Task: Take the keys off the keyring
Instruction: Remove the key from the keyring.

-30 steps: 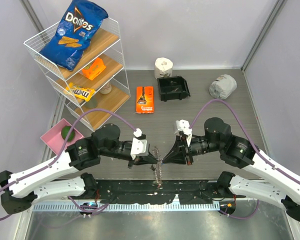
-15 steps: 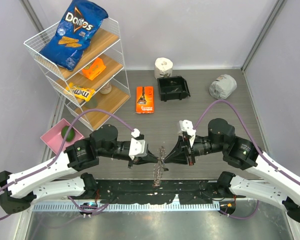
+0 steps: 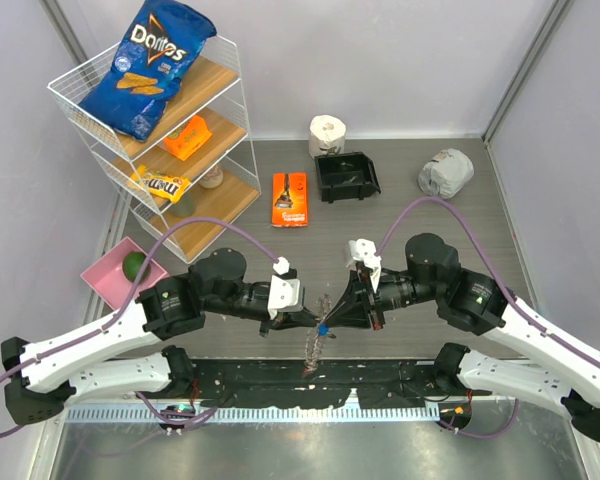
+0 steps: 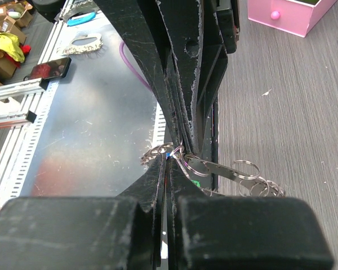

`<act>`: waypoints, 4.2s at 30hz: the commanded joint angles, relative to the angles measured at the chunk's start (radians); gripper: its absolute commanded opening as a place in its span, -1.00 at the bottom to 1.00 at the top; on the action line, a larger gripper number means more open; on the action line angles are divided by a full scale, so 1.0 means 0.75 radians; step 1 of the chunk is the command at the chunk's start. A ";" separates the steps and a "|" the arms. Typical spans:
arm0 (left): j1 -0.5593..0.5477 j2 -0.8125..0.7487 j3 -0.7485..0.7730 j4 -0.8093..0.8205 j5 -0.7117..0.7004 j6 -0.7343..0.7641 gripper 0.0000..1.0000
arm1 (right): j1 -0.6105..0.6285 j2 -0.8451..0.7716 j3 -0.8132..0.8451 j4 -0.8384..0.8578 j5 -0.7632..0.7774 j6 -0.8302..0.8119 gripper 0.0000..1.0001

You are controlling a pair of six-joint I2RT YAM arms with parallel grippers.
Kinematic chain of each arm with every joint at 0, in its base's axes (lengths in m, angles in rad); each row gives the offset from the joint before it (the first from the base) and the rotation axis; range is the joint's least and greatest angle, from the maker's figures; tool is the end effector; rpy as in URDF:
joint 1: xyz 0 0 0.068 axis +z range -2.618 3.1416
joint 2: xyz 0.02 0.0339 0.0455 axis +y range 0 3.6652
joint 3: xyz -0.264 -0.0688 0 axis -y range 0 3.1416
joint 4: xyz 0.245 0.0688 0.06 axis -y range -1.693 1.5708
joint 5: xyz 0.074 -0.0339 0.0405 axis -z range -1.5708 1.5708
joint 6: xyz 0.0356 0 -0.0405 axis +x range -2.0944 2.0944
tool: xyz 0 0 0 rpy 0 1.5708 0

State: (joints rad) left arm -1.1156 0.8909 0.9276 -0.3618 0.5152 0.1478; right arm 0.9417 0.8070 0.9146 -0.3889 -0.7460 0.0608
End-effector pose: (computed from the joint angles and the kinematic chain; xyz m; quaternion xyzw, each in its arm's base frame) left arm 0.0705 -0.1839 0.3542 0.5837 0.5461 -0.4456 0.4031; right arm 0.0809 0.1523 0.3623 -0.5154 0.5799 0.5244 0.3509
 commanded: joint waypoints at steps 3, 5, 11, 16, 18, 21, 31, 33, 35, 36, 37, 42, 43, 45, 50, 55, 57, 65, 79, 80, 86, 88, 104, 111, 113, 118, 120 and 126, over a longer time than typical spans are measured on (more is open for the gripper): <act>-0.001 0.013 0.058 0.002 -0.059 0.028 -1.00 | 0.008 0.018 0.083 0.113 -0.059 0.050 -0.90; -0.010 0.019 0.066 -0.004 -0.077 0.032 -1.00 | 0.008 0.026 0.081 0.134 -0.057 0.066 -0.90; -0.030 0.056 0.089 -0.049 -0.120 0.056 -1.00 | 0.008 0.045 0.081 0.167 -0.049 0.093 -0.90; -0.034 0.033 0.074 -0.066 -0.139 0.069 -1.00 | 0.008 0.010 0.108 0.063 0.025 0.025 -0.90; -0.034 0.027 0.068 -0.082 -0.155 0.077 -1.00 | 0.008 -0.006 0.116 0.030 0.054 0.015 -0.90; -0.034 0.025 0.064 -0.109 -0.165 0.085 -1.00 | 0.008 -0.021 0.122 0.003 0.088 0.013 -0.90; -0.032 -0.026 0.050 -0.121 -0.163 0.091 -1.00 | 0.006 -0.053 0.108 -0.068 0.158 -0.022 -0.90; -0.034 -0.028 0.050 -0.121 -0.169 0.077 -1.00 | 0.006 -0.062 0.102 -0.083 0.152 -0.048 -0.90; -0.032 -0.028 0.058 -0.119 -0.169 0.067 -1.00 | 0.008 -0.084 0.092 -0.089 0.140 -0.063 -0.90; -0.034 -0.028 0.060 -0.117 -0.165 0.063 -1.00 | 0.006 -0.084 0.088 -0.087 0.136 -0.065 -0.90; -0.036 -0.026 0.062 -0.115 -0.161 0.059 -1.00 | 0.006 -0.090 0.085 -0.085 0.134 -0.067 -0.90; -0.034 -0.018 0.076 -0.086 -0.104 0.040 -1.00 | 0.008 -0.058 0.100 -0.087 0.097 -0.073 -0.90; -0.034 -0.014 0.082 -0.088 -0.082 0.038 -1.00 | 0.008 -0.047 0.102 -0.087 0.095 -0.075 -0.90; -0.032 -0.008 0.099 -0.098 -0.065 0.036 -1.00 | 0.008 -0.037 0.106 -0.093 0.084 -0.073 -0.90; -0.034 -0.047 0.085 -0.092 -0.057 0.030 -1.00 | 0.010 -0.063 0.086 -0.095 0.084 -0.075 -0.26; -0.032 -0.049 0.135 -0.131 -0.096 -0.019 -1.00 | 0.017 -0.125 -0.043 0.015 0.095 -0.032 -0.11; -0.030 -0.026 0.193 -0.192 -0.139 -0.054 -1.00 | 0.027 -0.164 -0.102 0.103 0.115 0.002 0.00; -0.032 0.009 0.309 -0.313 -0.306 -0.248 -1.00 | 0.170 -0.327 -0.395 0.510 0.491 0.054 0.23; -0.032 0.033 0.316 -0.234 -0.200 -0.367 -1.00 | 0.301 -0.346 -0.571 0.874 0.714 -0.059 0.13; -0.030 0.037 0.316 -0.229 -0.192 -0.369 -1.00 | 0.313 -0.326 -0.567 0.881 0.716 -0.067 0.11; -0.030 0.033 0.295 -0.170 -0.133 -0.381 -1.00 | 0.360 -0.262 -0.551 0.901 0.743 -0.122 0.09; -0.030 0.029 0.293 -0.164 -0.133 -0.381 -1.00 | 0.372 -0.244 -0.547 0.903 0.739 -0.132 0.06; -0.032 -0.012 0.222 -0.152 -0.161 -0.269 -1.00 | 0.395 -0.297 -0.395 0.551 0.680 -0.085 -0.89; -0.030 -0.008 0.179 -0.150 -0.149 -0.134 -1.00 | 0.395 -0.280 -0.326 0.474 0.606 0.015 -0.90; -0.030 0.002 0.173 -0.152 -0.139 -0.109 -1.00 | 0.395 -0.248 -0.279 0.433 0.622 0.019 -0.90; -0.036 0.035 0.183 -0.192 -0.149 -0.060 -1.00 | 0.393 -0.172 -0.175 0.351 0.663 0.011 -0.90; -0.038 0.041 0.179 -0.203 -0.153 -0.048 -1.00 | 0.391 -0.162 -0.146 0.322 0.675 0.003 -0.90; -0.057 0.037 0.148 -0.209 -0.188 0.011 -1.00 | 0.362 -0.145 -0.078 0.240 0.727 0.017 -0.90</act>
State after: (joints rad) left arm -1.1461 0.9195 1.0500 -0.5346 0.3977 0.1078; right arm 1.2266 0.7033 0.7715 -0.2344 -0.2317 0.0586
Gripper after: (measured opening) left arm 0.032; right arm 0.330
